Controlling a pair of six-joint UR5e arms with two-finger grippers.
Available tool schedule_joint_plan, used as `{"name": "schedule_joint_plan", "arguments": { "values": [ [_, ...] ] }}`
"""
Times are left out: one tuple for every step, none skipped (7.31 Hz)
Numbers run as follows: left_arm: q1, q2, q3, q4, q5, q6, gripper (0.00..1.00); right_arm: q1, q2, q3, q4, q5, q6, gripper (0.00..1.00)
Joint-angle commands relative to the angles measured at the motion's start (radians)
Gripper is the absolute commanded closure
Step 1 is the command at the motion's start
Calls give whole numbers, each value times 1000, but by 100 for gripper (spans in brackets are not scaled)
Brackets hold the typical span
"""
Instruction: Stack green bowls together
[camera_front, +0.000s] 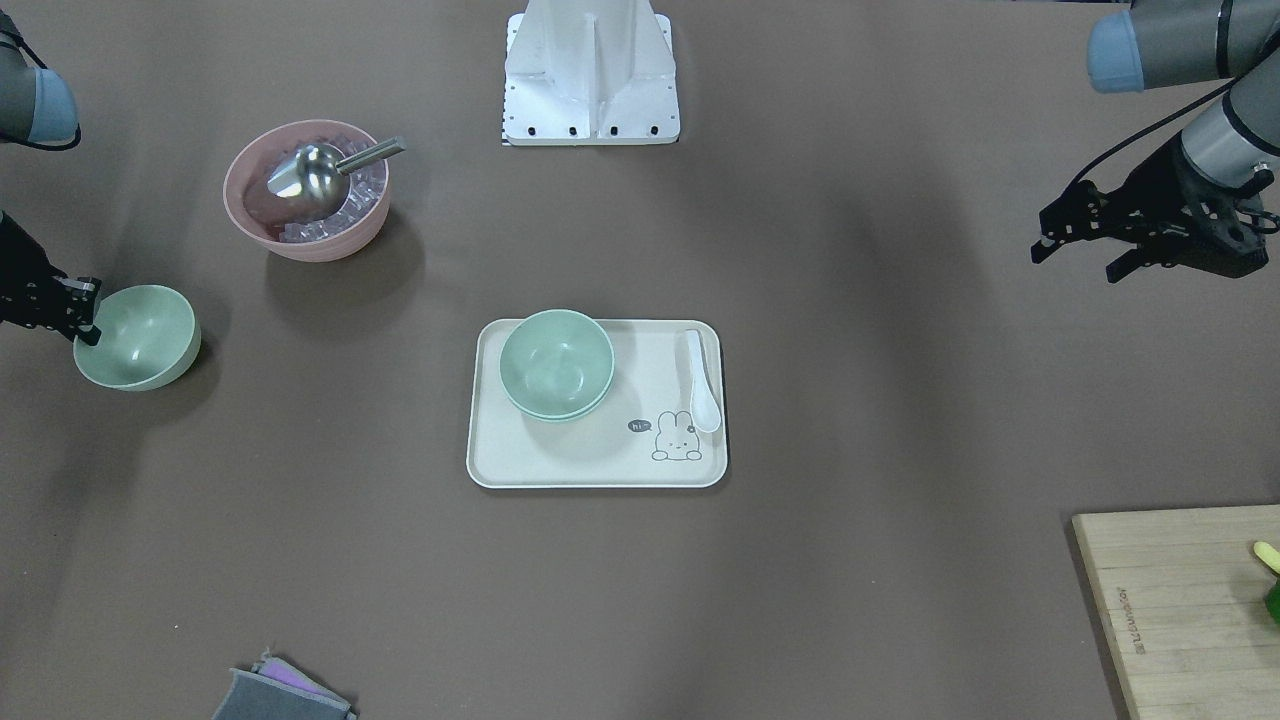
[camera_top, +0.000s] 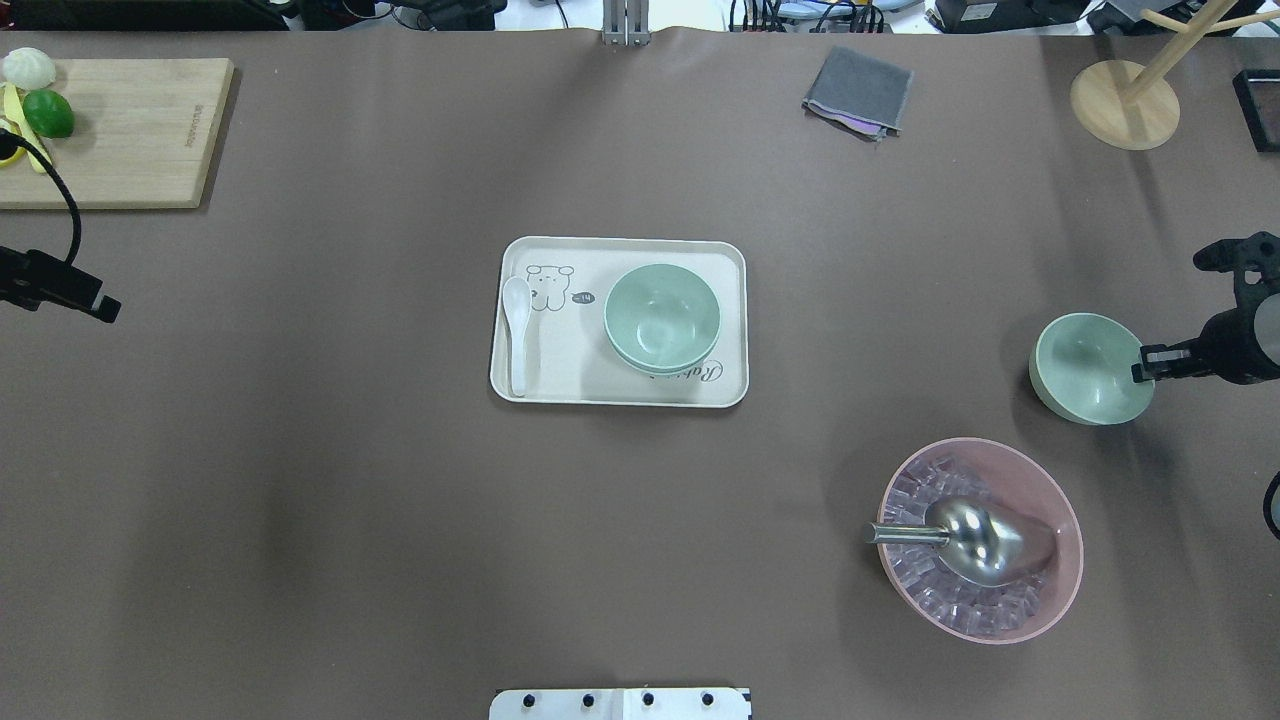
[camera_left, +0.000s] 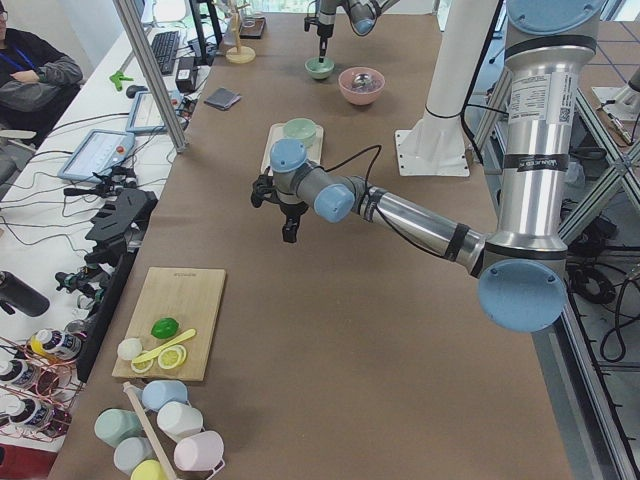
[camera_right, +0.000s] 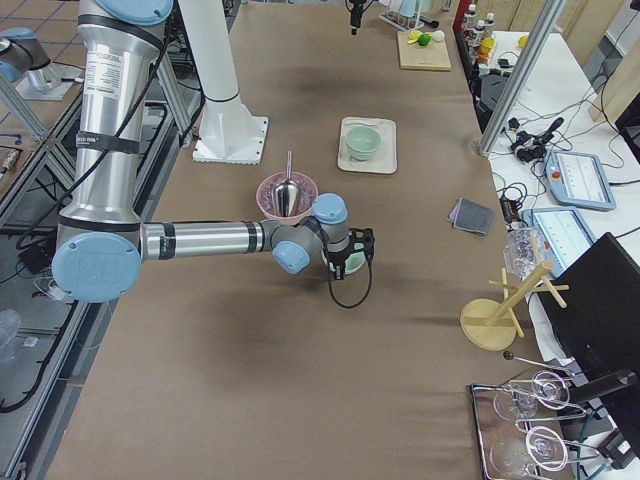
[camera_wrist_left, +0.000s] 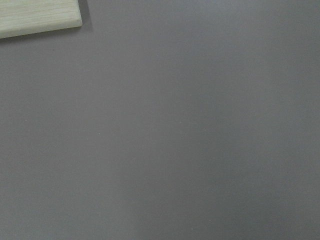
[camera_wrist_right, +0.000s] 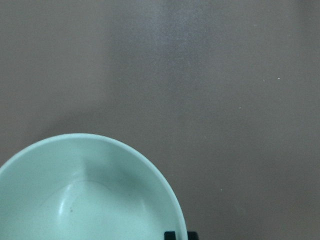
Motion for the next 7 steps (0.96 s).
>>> {"name": "schedule_joint_plan", "arguments": {
  "values": [
    [0,1,-1,0,0,2,2,-1,13,10,-6,4,1,100],
    [-2,1,1,2,0,4,2,-1,34,9,-9,5,2,100],
    [-18,2,2,2,0,7,2,2,69,7,-29,5,43,100],
    [-52,31,10,8,0,86,2,2,127,10,-79,10,91,100],
    [-113,51,40,12,0,217,2,2,173,10,-117,19,112,100],
    [-173,65,76,12,-3,325,2,3,219,18,-162,30,149,100],
    [-243,83,114,15,-3,445,1,3,280,32,-231,30,200,100]
  ]
}}
